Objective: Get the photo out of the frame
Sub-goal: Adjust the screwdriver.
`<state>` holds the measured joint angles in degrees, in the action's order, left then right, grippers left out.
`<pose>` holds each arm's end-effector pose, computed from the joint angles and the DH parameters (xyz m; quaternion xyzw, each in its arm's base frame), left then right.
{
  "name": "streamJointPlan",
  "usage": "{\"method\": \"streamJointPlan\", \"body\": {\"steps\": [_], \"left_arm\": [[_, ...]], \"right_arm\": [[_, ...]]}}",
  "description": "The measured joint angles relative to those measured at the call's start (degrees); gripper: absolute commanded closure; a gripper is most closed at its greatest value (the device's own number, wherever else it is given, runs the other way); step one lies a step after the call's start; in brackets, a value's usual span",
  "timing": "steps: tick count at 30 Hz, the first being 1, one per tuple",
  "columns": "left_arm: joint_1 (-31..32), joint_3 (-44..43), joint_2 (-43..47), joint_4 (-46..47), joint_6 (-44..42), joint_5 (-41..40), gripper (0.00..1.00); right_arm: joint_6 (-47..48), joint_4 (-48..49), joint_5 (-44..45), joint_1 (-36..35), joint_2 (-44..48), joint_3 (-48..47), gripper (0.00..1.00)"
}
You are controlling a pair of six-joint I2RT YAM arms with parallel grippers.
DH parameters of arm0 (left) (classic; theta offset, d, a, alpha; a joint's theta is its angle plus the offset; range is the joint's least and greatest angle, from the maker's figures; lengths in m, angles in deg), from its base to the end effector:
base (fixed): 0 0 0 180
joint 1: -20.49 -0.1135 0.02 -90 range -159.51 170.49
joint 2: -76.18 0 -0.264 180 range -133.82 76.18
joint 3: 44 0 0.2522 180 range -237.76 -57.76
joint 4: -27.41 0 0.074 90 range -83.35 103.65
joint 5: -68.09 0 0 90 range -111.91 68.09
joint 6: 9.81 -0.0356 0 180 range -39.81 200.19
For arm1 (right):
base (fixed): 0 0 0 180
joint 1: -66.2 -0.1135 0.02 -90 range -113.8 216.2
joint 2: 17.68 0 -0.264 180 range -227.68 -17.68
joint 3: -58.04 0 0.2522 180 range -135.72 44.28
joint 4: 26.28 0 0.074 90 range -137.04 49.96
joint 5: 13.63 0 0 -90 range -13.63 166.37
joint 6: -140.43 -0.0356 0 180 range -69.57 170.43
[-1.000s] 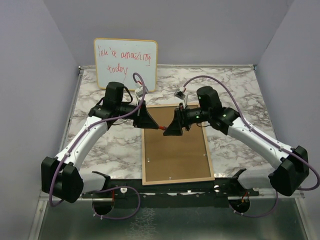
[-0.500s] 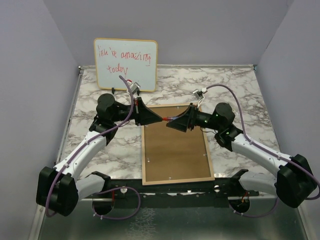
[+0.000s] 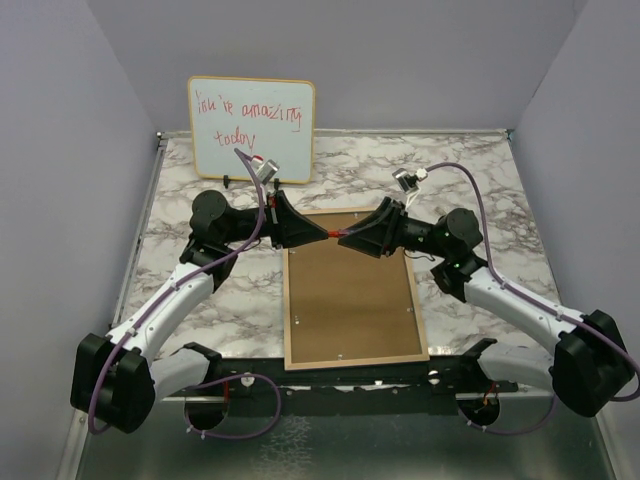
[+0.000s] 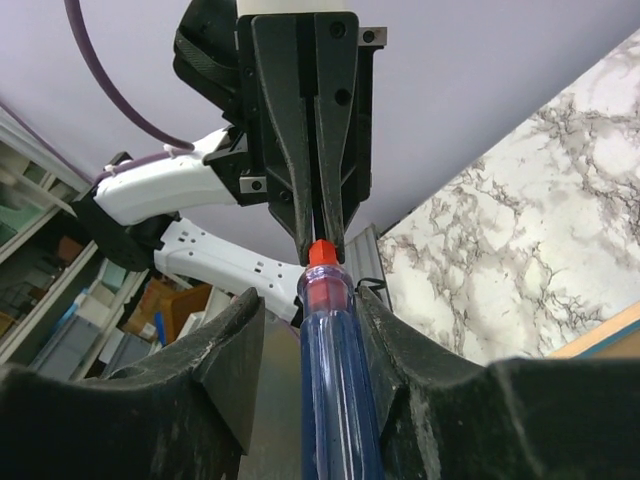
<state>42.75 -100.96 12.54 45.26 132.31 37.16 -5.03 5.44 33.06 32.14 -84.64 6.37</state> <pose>0.2141 -0.1206 0.3386 0.2257 0.6319 -0.6556 0.3463 0.1982 0.1635 0.3182 -0.1871 0.6017 0.6810 0.3729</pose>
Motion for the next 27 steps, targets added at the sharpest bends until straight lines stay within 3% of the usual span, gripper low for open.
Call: {"method": "streamJointPlan", "body": {"steps": [8, 13, 22, 24, 27], "left_arm": [[0.37, -0.28, 0.0, 1.77, 1.05, 0.07, 1.0], [0.37, -0.28, -0.02, 1.79, 1.33, 0.07, 1.0], [0.37, -0.72, -0.46, 1.92, 1.57, 0.48, 1.0], [0.35, -0.72, -0.59, 1.86, 1.57, 0.5, 1.0], [0.35, -0.72, -0.61, 1.81, 1.64, 0.5, 1.0]], "right_arm": [[0.02, -0.94, -0.02, 1.03, 2.08, 0.07, 0.57], [0.02, -1.77, -0.07, 1.88, 2.16, 0.07, 0.76], [-0.2, -2.21, -0.24, 1.95, 2.27, 0.07, 0.58], [-0.17, -1.97, -0.42, 1.95, 2.27, 0.04, 0.59], [-0.17, -1.81, -0.52, 1.95, 2.25, 0.04, 0.71]]}}
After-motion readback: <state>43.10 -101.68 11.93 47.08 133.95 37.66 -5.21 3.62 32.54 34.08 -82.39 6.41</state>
